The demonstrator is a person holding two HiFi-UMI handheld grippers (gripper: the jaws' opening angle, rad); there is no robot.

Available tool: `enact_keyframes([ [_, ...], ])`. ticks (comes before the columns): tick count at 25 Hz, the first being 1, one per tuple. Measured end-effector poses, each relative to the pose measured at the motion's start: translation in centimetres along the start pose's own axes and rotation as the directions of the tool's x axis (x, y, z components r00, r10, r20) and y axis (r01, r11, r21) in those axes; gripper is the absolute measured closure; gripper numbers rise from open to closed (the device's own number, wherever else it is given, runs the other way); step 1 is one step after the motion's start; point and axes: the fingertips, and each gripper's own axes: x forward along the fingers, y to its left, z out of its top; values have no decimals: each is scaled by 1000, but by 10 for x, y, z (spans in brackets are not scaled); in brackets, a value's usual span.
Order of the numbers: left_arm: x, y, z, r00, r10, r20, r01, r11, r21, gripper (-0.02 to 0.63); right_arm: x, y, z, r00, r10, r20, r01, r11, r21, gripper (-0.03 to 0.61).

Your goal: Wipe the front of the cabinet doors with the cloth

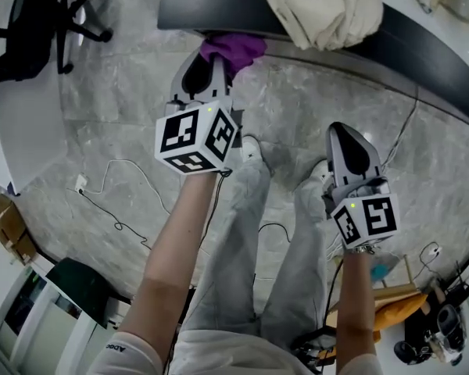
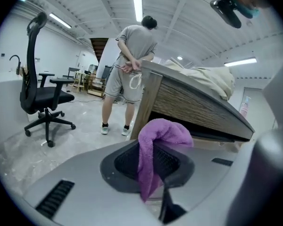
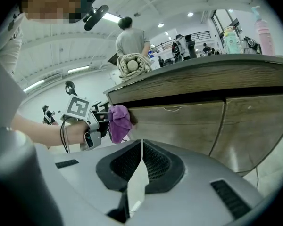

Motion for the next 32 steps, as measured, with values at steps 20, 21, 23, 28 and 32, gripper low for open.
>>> enact_keyframes([
  [20,-24,-198,-127,994,-69,-83,70,997,13,554,-114,-119,-67,997,44,-69,-45,999,-14,549],
  [21,-18,-216,-133,992,-89,-88,90,996,14,554,-120,-130,-69,997,35,-68,-36,999,-9,549],
  [23,-4,-245,-144,987,-123,-99,125,992,11,554,-131,-148,-73,998,20,-63,-20,1000,2,549],
  [28,32,-277,-158,979,-164,-121,161,986,-39,554,-143,-175,-79,999,-8,-37,9,999,40,549],
  [32,56,-274,-159,977,-156,-144,149,987,-57,554,-145,-184,-85,999,-17,-42,19,999,49,549],
])
